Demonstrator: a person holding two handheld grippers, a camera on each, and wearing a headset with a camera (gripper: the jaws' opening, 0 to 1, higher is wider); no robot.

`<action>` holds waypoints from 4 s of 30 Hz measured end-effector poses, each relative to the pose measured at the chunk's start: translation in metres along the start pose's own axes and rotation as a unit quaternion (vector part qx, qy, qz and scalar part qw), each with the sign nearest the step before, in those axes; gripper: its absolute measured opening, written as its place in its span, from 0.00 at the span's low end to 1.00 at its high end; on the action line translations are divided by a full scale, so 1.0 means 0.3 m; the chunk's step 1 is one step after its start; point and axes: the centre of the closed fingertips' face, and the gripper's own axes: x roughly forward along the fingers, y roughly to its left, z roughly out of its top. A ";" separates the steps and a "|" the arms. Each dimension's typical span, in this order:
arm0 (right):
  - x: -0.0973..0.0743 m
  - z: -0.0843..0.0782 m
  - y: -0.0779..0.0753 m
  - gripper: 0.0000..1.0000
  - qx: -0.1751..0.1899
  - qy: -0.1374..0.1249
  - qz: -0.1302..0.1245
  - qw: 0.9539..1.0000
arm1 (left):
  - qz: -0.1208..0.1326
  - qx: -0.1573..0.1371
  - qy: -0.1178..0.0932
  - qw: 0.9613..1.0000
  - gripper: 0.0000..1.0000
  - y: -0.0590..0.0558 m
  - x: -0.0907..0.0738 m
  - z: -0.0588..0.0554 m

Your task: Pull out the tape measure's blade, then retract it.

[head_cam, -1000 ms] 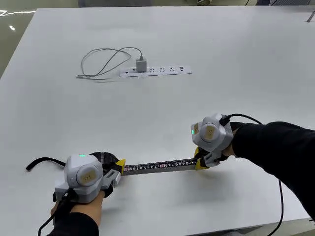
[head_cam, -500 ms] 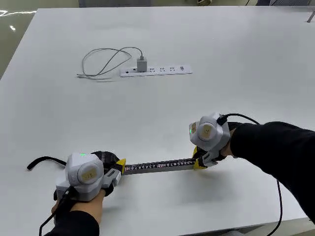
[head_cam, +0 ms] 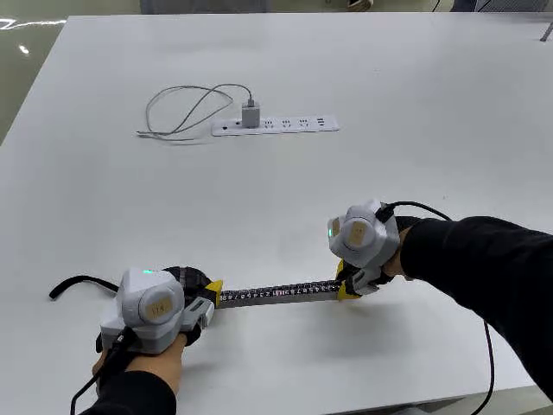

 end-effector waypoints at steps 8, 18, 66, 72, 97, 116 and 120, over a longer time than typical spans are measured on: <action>0.004 0.015 -0.001 0.10 0.006 -0.002 0.003 1.000 | -0.001 -0.004 0.004 1.000 0.62 0.000 0.003 -0.001; 0.008 0.029 -0.001 0.10 0.009 -0.006 0.007 1.000 | -0.007 -0.005 0.007 1.000 0.62 0.000 0.003 -0.001; 0.036 0.106 0.012 0.10 -0.002 -0.010 -0.004 1.000 | -0.015 -0.002 0.010 1.000 0.62 -0.005 -0.002 -0.004; 0.040 0.119 0.011 0.10 0.005 -0.011 -0.003 1.000 | -0.016 -0.002 0.012 1.000 0.62 -0.005 0.000 -0.004; 0.053 0.156 0.015 0.10 -0.002 -0.017 -0.008 1.000 | -0.014 -0.001 0.015 1.000 0.62 0.000 0.006 -0.008; 0.065 0.183 0.016 0.10 -0.034 0.010 -0.006 0.999 | -0.011 0.000 0.015 1.000 0.62 -0.001 0.006 -0.007; 0.064 0.182 0.016 0.10 -0.016 0.003 -0.006 1.000 | -0.011 0.000 0.017 1.000 0.62 -0.001 0.007 -0.007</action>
